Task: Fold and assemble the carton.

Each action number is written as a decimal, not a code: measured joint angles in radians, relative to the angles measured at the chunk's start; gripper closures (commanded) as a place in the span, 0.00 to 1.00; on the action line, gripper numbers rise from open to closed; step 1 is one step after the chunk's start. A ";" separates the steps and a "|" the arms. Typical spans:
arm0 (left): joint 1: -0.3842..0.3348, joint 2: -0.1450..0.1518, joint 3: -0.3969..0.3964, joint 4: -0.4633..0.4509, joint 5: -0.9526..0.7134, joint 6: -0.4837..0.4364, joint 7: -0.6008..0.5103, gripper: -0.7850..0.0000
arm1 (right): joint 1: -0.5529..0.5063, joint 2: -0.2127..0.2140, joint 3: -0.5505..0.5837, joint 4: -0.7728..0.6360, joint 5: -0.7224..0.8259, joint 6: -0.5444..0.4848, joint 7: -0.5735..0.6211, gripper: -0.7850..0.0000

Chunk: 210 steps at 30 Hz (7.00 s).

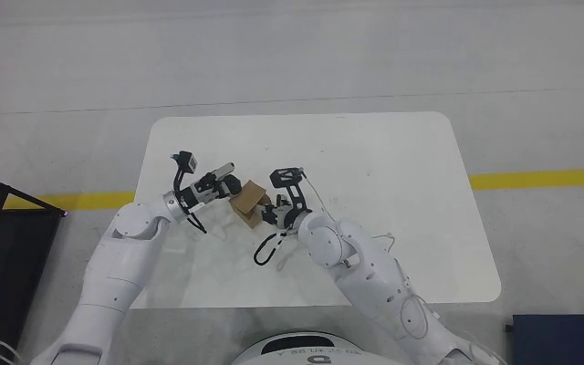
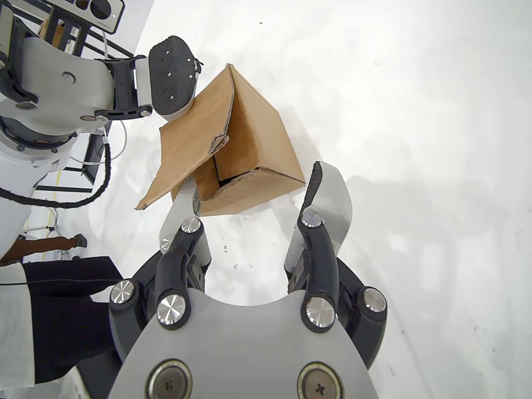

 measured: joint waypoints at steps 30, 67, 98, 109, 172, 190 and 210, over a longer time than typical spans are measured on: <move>-0.001 0.003 0.001 -0.004 0.037 0.001 -0.005 0.00 | -0.054 0.019 0.010 -0.101 -0.099 0.079 0.058 0.35; -0.023 -0.008 0.022 0.041 -0.008 -0.035 -0.016 0.00 | 0.040 -0.040 -0.142 -0.048 -0.202 0.320 0.068 1.00; -0.026 -0.005 0.016 0.035 0.020 -0.019 -0.020 0.00 | -0.120 -0.026 0.070 -0.069 0.183 0.136 -0.173 0.83; -0.035 -0.005 0.017 0.038 0.022 -0.015 -0.025 0.00 | -0.134 -0.020 0.082 -0.077 0.195 0.116 -0.189 1.00; -0.032 0.003 0.055 -0.082 0.139 -0.037 -0.075 0.00 | -0.253 0.014 0.151 -0.156 0.284 -0.017 -0.211 1.00; -0.043 0.005 0.072 -0.085 0.159 -0.023 -0.074 0.00 | -0.285 0.033 0.136 -0.217 0.093 0.067 -0.278 0.31; -0.077 0.003 0.095 -0.057 0.154 -0.015 -0.088 0.00 | -0.196 0.032 0.101 -0.192 -0.053 0.107 -0.275 0.53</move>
